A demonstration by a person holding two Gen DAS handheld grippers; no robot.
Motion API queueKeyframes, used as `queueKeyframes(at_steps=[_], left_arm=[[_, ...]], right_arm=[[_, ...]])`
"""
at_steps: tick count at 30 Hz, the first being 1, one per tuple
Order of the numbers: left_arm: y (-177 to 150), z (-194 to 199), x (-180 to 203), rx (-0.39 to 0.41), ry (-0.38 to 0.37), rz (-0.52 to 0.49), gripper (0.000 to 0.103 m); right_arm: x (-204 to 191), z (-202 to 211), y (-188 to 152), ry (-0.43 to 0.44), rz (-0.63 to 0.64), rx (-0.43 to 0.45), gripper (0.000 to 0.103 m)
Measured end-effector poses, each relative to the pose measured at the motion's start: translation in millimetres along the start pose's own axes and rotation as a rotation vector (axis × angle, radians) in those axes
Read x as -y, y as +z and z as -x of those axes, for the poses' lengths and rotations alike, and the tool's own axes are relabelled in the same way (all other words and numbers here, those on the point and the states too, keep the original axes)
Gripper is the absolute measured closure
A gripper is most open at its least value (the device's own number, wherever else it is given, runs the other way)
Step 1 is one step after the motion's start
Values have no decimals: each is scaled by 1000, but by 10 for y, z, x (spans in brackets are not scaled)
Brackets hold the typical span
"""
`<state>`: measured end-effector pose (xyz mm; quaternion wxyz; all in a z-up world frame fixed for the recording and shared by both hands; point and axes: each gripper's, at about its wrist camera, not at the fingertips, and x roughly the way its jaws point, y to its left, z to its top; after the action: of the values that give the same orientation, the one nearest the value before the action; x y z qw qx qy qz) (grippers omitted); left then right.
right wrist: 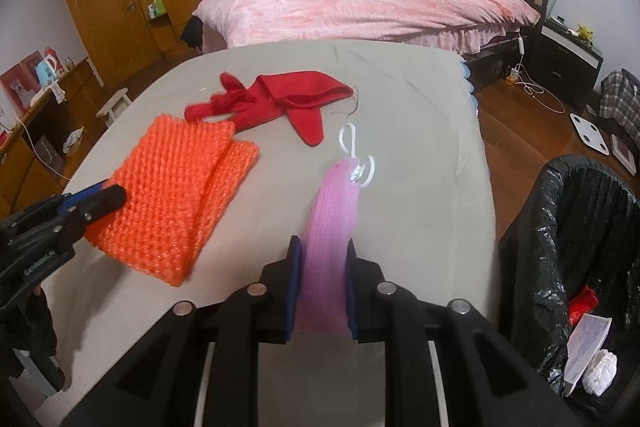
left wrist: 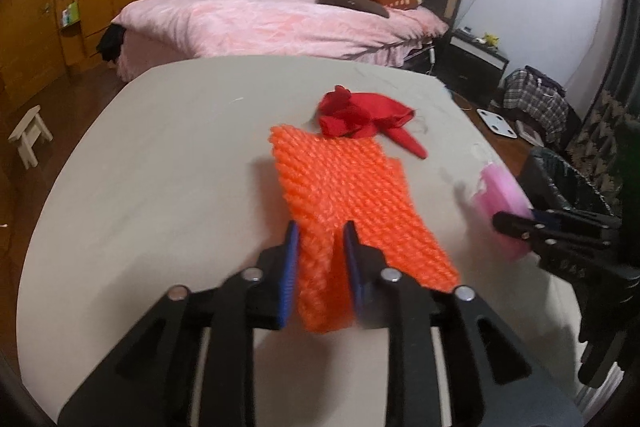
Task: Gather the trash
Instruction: 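Grasp the orange knitted pad with the left tool while the right tool holds the pink bag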
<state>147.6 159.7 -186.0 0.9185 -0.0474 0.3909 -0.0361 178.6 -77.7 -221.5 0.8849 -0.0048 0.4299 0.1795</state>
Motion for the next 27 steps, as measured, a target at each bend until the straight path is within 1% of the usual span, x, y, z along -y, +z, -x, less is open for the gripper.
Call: queueKeyframes(at_steps=[1,3,5,7,10,11,12,13,14,15,16,20,25,27], left_arm=[[-7,-4,-24,-2,3,2,65],[-12,-19,-63,-6,11,9,60],[-17,-37,-82,-14,7,17,56],[-20,-49,-82,-18,2,18,51],[-22,-102,-60,-27,5,8,50],[-27,-121,-57,-31,6,6,51],[-32,-135,-48,-34,4,5,59],[-32,-148,-38,-37,-5,3,72],[-27,-139,-18,-31,-6,-4,75],[-19,-115,7,-19,-4,-18,84],[-14,-108,25,-14,-8,-28,89],[27,4,105,32,-18,-63,90],[113,185,137,90,-42,-52,90],[133,227,135,102,-48,-45,90]], right_arm=[[2,0,1,0,0,-1,83],[-1,3,-3,0,1,0,83],[-3,3,-3,-1,5,1,83],[-12,0,-5,-5,14,0,83],[-21,-3,-19,-7,20,-2,83],[-29,-3,-22,-8,20,-3,83],[-34,-1,-19,-8,20,-4,83],[-33,0,-17,-8,21,-4,83],[-35,-1,-18,-8,21,-3,83],[-33,0,-17,-8,22,-3,83],[-33,7,-18,-9,22,-1,83],[-42,52,-10,-7,22,8,83],[-56,146,16,-1,24,25,83],[-61,211,37,3,26,38,83]])
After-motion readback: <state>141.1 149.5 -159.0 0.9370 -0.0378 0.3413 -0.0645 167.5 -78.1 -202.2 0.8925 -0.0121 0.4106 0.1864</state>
